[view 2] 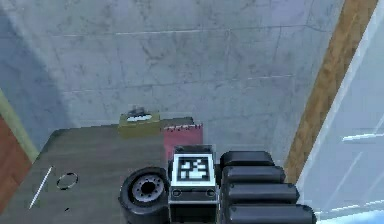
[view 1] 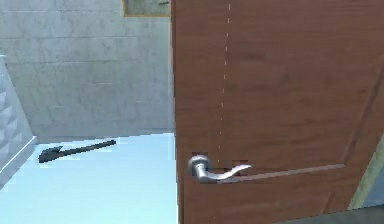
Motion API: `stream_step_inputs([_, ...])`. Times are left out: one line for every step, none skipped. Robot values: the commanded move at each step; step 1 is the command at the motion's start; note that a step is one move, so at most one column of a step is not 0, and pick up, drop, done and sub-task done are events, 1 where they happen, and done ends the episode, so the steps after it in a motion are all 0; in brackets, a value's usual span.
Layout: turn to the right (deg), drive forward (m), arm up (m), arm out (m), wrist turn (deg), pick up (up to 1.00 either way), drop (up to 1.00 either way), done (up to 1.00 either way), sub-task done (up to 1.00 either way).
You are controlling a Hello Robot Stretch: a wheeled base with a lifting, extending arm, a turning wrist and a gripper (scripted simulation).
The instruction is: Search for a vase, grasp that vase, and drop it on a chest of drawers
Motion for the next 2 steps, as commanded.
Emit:
stream_step_inputs([45.0,0.0,0.0,0.0,0.0,0.0,0.0,0.0,0.0])
stream_step_inputs([45.0,0.0,0.0,0.0,0.0,0.0,0.0,0.0,0.0])
